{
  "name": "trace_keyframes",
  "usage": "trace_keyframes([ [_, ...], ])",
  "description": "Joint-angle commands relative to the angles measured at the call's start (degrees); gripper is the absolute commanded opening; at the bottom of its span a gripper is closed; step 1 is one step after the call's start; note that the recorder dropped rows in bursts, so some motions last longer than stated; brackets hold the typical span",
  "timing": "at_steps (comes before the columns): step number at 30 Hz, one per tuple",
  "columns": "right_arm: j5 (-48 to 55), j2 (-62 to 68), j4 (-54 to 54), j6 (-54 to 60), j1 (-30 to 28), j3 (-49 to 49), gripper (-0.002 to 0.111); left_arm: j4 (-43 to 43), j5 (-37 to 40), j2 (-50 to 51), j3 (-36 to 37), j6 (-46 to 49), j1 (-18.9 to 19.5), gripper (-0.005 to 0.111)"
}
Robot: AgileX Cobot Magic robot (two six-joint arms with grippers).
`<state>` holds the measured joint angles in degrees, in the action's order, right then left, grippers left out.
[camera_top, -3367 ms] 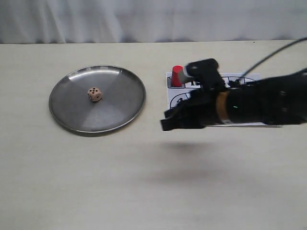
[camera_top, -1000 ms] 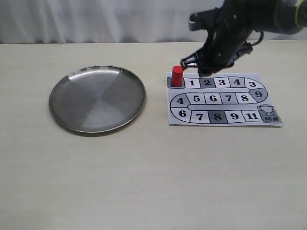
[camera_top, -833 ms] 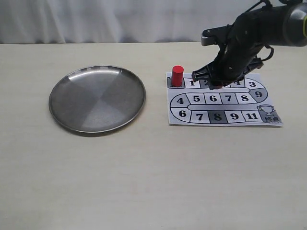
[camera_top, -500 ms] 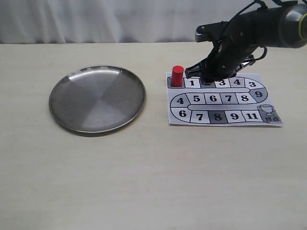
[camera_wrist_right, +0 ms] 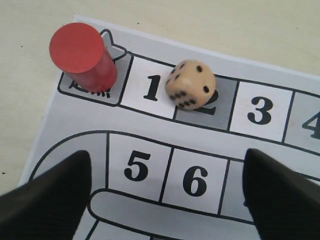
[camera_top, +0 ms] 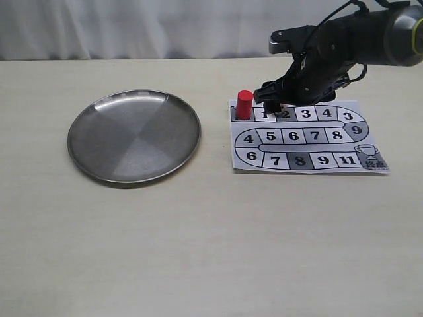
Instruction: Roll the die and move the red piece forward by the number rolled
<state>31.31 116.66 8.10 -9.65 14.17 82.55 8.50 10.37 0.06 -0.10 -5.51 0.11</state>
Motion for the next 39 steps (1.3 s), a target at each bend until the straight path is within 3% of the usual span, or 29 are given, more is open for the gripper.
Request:
trace_keyframes([
  [1,-0.67,-0.52,0.23,-0.19,0.00,-0.26,0.077,-0.35,-0.42,-0.06,0.10,-0.14,-0.14,0.000],
  [9,-0.49,-0.52,0.23,-0.19,-0.11,-0.26,0.076,-0.35,-0.42,-0.06,0.10,-0.14,-0.14,0.000],
  [12,0.27,-0.52,-1.78,-0.19,-0.85,-0.26,0.047,-0.35,-0.42,-0.06,0.10,-0.14,-0.14,0.000],
  [13,0.41,-0.52,-1.90,-0.19,-1.37,-0.26,0.028,-0.35,-0.42,-0.06,0.10,-0.14,-0.14,0.000],
  [16,0.41,-0.52,-1.24,-0.19,-1.66,-0.26,0.004,-0.35,-0.42,-0.06,0.10,-0.14,-0.14,0.000],
  [39,-0.03,4.00,1.36,-0.19,-6.03,-0.26,0.005,-0.35,-0.42,-0.06,0.10,-0.14,-0.14,0.000],
])
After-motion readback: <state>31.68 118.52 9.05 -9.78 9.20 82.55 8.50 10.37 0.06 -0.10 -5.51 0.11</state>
